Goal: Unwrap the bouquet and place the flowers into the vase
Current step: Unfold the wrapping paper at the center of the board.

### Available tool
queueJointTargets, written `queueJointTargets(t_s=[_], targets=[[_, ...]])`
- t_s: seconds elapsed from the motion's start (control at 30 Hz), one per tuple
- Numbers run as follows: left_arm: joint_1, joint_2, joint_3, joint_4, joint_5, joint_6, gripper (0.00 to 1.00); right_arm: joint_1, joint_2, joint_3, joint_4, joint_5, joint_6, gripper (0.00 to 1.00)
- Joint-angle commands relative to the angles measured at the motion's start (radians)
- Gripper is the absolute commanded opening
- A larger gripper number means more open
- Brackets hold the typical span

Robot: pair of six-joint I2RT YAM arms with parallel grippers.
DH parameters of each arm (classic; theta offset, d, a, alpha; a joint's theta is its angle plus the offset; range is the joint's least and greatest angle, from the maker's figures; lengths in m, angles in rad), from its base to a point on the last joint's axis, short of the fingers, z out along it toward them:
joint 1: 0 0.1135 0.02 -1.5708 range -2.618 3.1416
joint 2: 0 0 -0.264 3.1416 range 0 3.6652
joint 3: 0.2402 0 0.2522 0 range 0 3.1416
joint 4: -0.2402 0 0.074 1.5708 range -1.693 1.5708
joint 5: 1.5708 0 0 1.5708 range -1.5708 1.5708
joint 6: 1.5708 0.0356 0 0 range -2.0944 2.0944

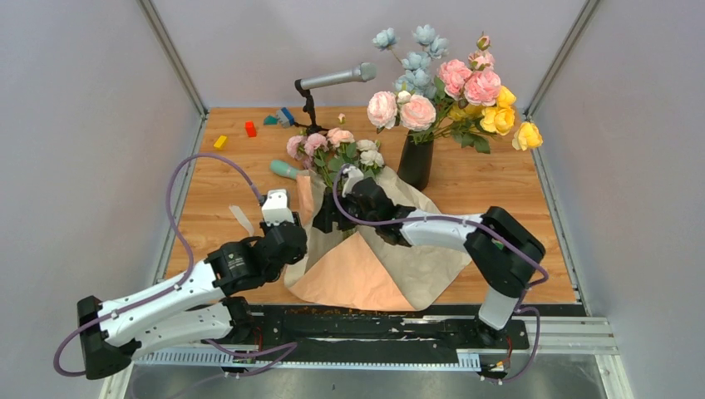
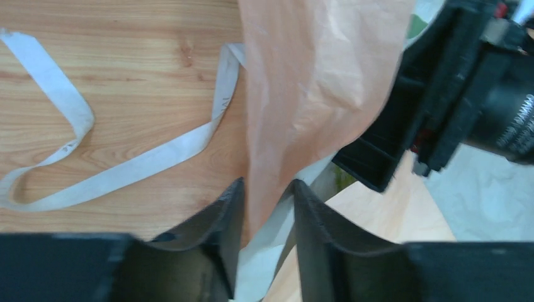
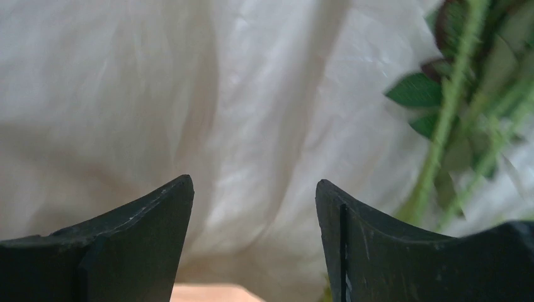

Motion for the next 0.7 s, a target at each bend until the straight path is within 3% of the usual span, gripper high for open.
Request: queueJointTargets(t_s=[0.0,0.07,0.17,0.47,0.67], targets=[[0.016,-0.064,0.050,-0.086,-0.009,0.037,0.46,0.026,0.133,0.170,0.047,-0.074,-0.043,0.71],[0.032,-0.077,0.085,-0.118,0.011,0.062,0.55,0.032,0.206,0.222,0.038,-0.099,-0.045,0.71],[0.045,-0.085,0.135,-0.153,0.028,0.086,0.60,0.036,0.281,0.281,0.028,-0.128,-0.044,0.70],[0.080,-0.070,0.228,-0.141,0.079,0.152,0.65,0.043,0.402,0.362,-0.006,-0.164,-0.052,0.69],[0.264,-0.035,0.112,0.016,0.248,0.183,0.62,0.041,0.362,0.354,-0.028,-0.155,-0.075,0.69]])
